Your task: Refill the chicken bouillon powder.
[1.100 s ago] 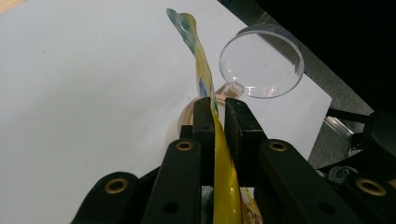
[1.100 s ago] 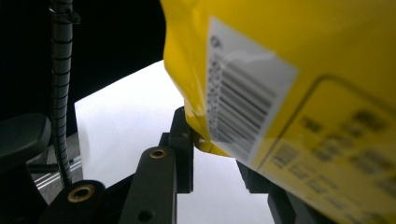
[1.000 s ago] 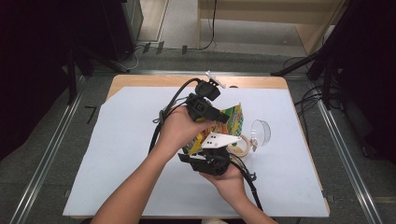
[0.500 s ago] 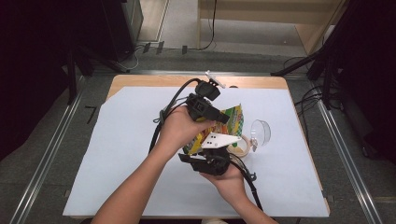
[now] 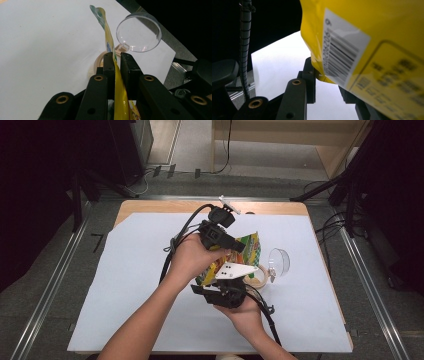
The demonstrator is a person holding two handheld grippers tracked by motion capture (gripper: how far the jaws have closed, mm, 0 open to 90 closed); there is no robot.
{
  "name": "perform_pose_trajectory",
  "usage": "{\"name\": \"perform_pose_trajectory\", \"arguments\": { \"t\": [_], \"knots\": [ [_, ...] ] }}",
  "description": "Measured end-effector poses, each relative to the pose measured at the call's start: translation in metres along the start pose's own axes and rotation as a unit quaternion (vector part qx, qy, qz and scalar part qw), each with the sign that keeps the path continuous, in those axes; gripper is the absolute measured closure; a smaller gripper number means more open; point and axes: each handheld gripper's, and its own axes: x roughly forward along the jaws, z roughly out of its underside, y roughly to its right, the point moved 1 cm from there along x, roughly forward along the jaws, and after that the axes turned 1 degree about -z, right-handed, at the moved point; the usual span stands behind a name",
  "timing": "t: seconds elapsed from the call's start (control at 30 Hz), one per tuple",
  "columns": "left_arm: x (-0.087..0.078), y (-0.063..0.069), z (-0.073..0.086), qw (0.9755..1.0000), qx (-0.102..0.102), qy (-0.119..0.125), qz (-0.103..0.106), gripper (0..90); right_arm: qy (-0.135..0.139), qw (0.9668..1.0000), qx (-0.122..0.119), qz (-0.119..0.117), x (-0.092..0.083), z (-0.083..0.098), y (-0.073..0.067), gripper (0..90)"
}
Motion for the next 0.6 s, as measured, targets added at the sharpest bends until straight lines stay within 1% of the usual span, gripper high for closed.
{"name": "perform_pose_trajectory", "arguments": {
  "t": [0.33,0.6],
  "knots": [
    [-0.0013,0.0041,-0.0002,1.0000,0.003,0.003,-0.001,83.1,0.002,1.0000,-0.001,0.002,-0.0004,0.0002,-0.0002,71.4],
    [-0.0005,0.0022,-0.0004,1.0000,0.004,-0.001,0.000,83.1,0.001,1.0000,-0.001,0.001,-0.0003,0.0002,-0.0003,71.5]
  ]
}}
